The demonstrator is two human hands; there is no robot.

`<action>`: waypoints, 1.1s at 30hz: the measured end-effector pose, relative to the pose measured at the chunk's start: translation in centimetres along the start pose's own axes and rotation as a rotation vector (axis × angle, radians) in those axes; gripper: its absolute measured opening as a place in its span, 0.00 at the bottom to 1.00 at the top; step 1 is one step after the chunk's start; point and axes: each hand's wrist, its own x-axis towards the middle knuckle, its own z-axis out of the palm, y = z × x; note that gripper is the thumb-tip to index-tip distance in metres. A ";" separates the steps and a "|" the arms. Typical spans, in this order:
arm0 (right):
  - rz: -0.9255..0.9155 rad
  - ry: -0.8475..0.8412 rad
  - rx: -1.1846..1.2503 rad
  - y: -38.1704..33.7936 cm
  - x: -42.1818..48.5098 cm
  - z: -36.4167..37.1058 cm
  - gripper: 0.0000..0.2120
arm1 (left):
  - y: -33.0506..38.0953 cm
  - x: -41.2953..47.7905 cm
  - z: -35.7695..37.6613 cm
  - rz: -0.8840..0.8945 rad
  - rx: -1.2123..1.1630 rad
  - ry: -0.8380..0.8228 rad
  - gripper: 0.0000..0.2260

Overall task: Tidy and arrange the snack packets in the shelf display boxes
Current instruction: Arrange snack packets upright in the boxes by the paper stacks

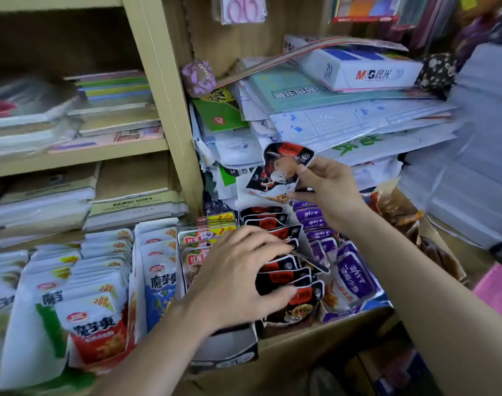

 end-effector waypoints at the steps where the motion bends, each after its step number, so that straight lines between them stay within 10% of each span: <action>1: -0.009 -0.005 -0.075 0.6 0.1 0.3 0.12 | -0.3 0.1 -0.1 0.004 -0.009 0.012 0.26; 12: -0.144 0.262 -0.302 1.4 0.9 0.4 0.14 | -3.2 2.6 -0.6 -0.179 0.080 0.288 0.19; 20: -0.055 0.154 -0.085 0.8 0.8 0.2 0.14 | -5.0 4.3 -0.4 -0.254 0.305 0.054 0.28; 33: -0.269 -0.017 -0.649 0.6 0.8 -0.3 0.05 | -4.5 3.9 -0.6 -0.219 0.207 0.110 0.14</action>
